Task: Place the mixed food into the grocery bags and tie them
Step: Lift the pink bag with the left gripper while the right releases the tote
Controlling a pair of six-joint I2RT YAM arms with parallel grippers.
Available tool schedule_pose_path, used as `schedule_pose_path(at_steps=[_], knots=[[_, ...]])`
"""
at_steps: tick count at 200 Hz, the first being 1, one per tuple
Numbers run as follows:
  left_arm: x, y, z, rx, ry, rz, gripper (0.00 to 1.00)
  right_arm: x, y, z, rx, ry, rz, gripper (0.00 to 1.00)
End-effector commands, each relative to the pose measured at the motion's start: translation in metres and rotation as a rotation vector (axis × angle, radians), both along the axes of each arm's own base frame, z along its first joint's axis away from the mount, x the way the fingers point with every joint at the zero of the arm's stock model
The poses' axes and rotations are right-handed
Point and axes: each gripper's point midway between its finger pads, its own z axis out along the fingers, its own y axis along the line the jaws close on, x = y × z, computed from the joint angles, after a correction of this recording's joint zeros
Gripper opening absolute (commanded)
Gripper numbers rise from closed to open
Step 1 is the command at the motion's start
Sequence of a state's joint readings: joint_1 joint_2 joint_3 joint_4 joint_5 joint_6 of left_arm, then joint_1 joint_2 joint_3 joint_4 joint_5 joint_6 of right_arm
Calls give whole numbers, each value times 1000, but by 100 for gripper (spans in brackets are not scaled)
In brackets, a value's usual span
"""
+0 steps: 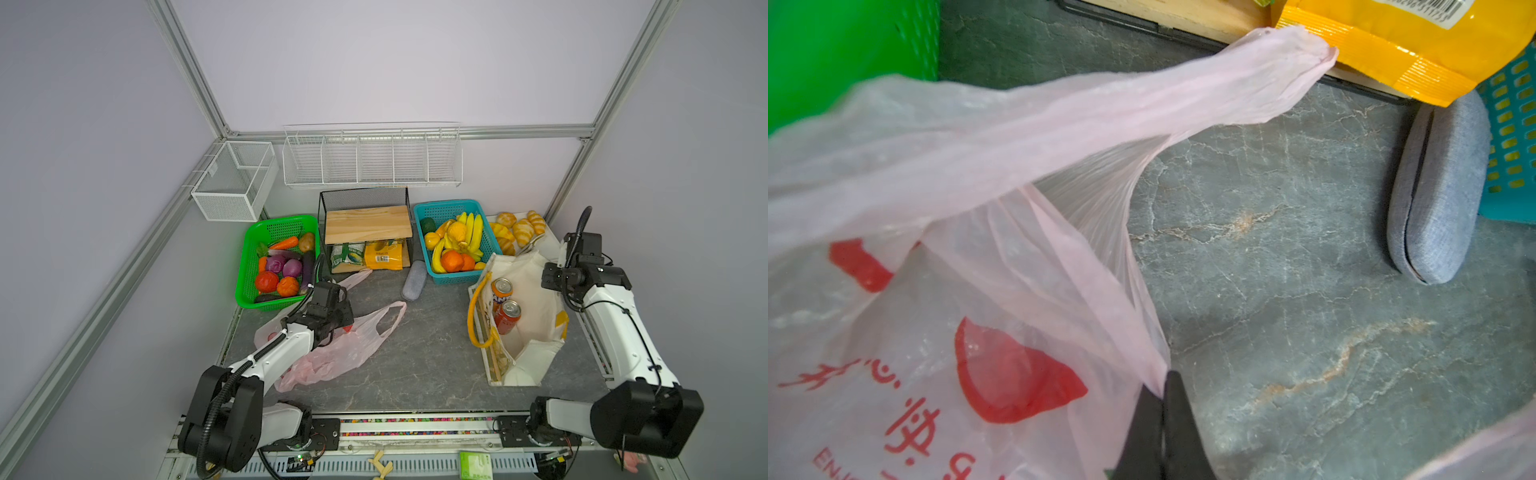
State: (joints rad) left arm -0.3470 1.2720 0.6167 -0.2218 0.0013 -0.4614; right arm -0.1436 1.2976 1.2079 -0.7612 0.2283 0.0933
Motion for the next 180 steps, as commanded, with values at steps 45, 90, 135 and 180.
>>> schedule_pose_path(at_steps=[45,90,135,180], knots=[[-2,-2,1,-7,3,-12,0,7,-19,13,-56,-37,-43,8],[-5,-5,18,-50,-24,-11,0,13,15,34,83,-163,56,43],[-10,-22,58,-189,-91,-46,0,7,58,94,91,-314,210,77],[-15,-49,139,-426,-301,-140,0,-2,154,160,95,-485,559,84]])
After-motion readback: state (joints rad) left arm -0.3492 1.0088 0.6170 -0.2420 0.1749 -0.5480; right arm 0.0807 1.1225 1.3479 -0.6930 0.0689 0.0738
